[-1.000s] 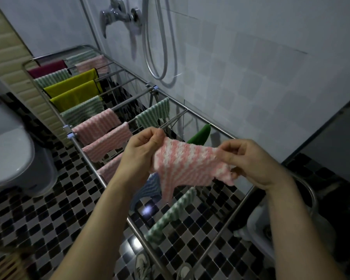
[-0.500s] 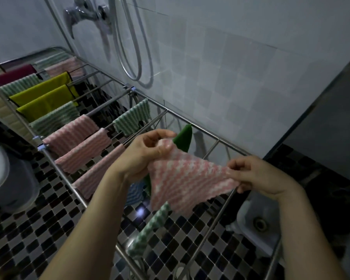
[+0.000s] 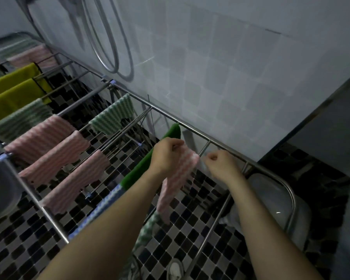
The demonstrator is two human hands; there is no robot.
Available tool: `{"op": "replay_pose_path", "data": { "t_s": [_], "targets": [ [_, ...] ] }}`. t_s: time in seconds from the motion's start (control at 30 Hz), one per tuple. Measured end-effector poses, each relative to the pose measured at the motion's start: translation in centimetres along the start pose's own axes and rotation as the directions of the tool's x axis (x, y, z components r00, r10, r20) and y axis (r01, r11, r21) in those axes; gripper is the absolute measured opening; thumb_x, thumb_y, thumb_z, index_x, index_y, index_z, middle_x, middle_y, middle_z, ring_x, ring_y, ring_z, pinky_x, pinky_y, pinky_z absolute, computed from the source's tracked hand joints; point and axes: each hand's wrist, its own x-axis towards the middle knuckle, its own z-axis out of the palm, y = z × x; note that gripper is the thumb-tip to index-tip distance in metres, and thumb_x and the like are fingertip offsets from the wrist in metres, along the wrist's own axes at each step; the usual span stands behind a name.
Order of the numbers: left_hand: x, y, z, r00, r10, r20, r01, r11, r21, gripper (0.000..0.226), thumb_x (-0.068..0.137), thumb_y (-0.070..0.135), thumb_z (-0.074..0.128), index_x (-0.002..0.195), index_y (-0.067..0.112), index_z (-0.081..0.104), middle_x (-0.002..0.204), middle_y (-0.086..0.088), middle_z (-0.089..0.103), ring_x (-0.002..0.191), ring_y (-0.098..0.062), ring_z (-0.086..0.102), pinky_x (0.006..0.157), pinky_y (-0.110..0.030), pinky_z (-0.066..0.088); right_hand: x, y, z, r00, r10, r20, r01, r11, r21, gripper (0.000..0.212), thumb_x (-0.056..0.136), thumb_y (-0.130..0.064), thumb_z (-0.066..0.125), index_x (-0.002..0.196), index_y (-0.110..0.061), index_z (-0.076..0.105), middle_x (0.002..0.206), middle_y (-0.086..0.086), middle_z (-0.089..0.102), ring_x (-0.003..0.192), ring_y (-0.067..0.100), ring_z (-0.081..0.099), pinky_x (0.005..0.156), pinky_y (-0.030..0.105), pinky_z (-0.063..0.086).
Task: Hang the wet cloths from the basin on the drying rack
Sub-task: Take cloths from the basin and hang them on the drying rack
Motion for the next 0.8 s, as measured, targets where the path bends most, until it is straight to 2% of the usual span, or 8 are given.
{"op": "replay_pose_path", "data": {
  "t_s": [0.07, 0.13, 0.3, 0.4, 0.5, 0.6, 0.67, 0.8],
  "targets": [
    [-0.2, -0.3, 0.1, 1.000, 0.006, -0.012, -0.006, 1.000, 0.023, 0.027, 0.092, 0.003, 0.054, 0.112, 0.013, 0.069, 0.117, -0.003, 0.066, 0.103, -0.014, 0.060, 0.087, -0.019, 0.040, 0.2, 0.3, 0.8, 0.976, 0.055, 0.211, -0.105, 0.966, 0.234, 0.023, 0.093, -0.040, 0.057, 0.093, -0.019, 0.067, 0.088, 0.006, 0.068, 0.078, 0.018, 0.063, 0.057, 0.024, 0.050],
    [-0.4, -0.9, 0.1, 1.000, -0.007, 0.023, 0.006, 0.998, 0.055, 0.024, 0.093, 0.005, 0.052, 0.111, 0.015, 0.065, 0.123, -0.008, 0.061, 0.107, -0.018, 0.056, 0.089, -0.020, 0.035, 0.6, 0.9, 1.5, 0.955, 0.073, 0.286, -0.163, 0.938, 0.305, 0.022, 0.092, -0.039, 0.060, 0.096, -0.020, 0.069, 0.093, 0.009, 0.070, 0.075, 0.016, 0.060, 0.056, 0.023, 0.046],
    [-1.7, -2.2, -0.2, 0.986, 0.026, 0.166, -0.052, 0.987, 0.152, 0.046, 0.091, 0.010, 0.055, 0.136, 0.001, 0.047, 0.140, -0.013, 0.048, 0.130, -0.027, 0.044, 0.107, -0.026, 0.032, 1.2, 1.2, 1.1, 0.987, 0.006, 0.159, -0.055, 0.951, 0.304, 0.024, 0.089, -0.030, 0.065, 0.075, -0.010, 0.067, 0.068, 0.000, 0.065, 0.063, 0.012, 0.060, 0.060, 0.028, 0.050],
    [-2.5, -2.1, -0.6, 0.983, 0.031, 0.182, -0.062, 0.984, 0.169, 0.059, 0.089, 0.012, 0.061, 0.143, 0.005, 0.039, 0.148, -0.011, 0.041, 0.136, -0.024, 0.038, 0.114, -0.032, 0.030, 2.1, 0.6, 0.6, 0.994, -0.094, -0.063, 0.095, 0.995, 0.015, 0.018, 0.089, -0.032, 0.064, 0.081, -0.015, 0.067, 0.074, -0.004, 0.062, 0.071, 0.014, 0.061, 0.066, 0.029, 0.048],
    [-3.8, -1.4, -1.3, 0.969, 0.080, 0.235, -0.108, 0.988, 0.108, 0.039, 0.088, 0.018, 0.064, 0.127, 0.016, 0.059, 0.126, 0.000, 0.056, 0.113, -0.012, 0.053, 0.096, -0.024, 0.044, 2.3, -0.5, 0.3, 0.958, -0.126, -0.259, 0.081, 0.980, -0.180, 0.021, 0.090, -0.034, 0.063, 0.099, -0.015, 0.063, 0.086, -0.001, 0.057, 0.078, 0.017, 0.056, 0.066, 0.027, 0.043],
    [-6.0, -1.6, -1.9, 0.945, 0.064, 0.322, -0.104, 0.989, 0.108, 0.024, 0.091, 0.029, 0.062, 0.114, 0.024, 0.065, 0.107, 0.010, 0.065, 0.088, -0.001, 0.059, 0.080, -0.018, 0.052, 2.1, -0.7, 0.7, 0.924, -0.147, -0.352, 0.048, 0.960, -0.276, 0.026, 0.091, -0.040, 0.059, 0.097, -0.014, 0.059, 0.084, -0.003, 0.054, 0.070, 0.014, 0.052, 0.054, 0.022, 0.035],
    [-7.1, -1.8, -1.8, 0.950, 0.049, 0.307, -0.096, 0.986, 0.138, 0.024, 0.092, 0.034, 0.060, 0.114, 0.025, 0.065, 0.103, 0.010, 0.067, 0.084, -0.002, 0.060, 0.075, -0.017, 0.053, 2.1, -0.2, 1.0, 0.957, -0.083, -0.278, 0.026, 0.979, -0.202, 0.030, 0.092, -0.041, 0.058, 0.084, -0.013, 0.062, 0.073, -0.005, 0.059, 0.061, 0.010, 0.055, 0.049, 0.019, 0.030],
    [-8.1, -1.2, -1.2, 0.983, 0.068, 0.168, -0.107, 0.967, 0.230, 0.018, 0.093, 0.033, 0.058, 0.103, 0.020, 0.065, 0.094, 0.005, 0.065, 0.079, -0.008, 0.060, 0.071, -0.023, 0.054, 2.0, 0.3, 1.9, 0.991, -0.022, -0.133, 0.022, 1.000, -0.003, 0.028, 0.089, -0.038, 0.063, 0.082, -0.011, 0.070, 0.072, 0.001, 0.068, 0.070, 0.017, 0.066, 0.059, 0.026, 0.048]
  ]
}}
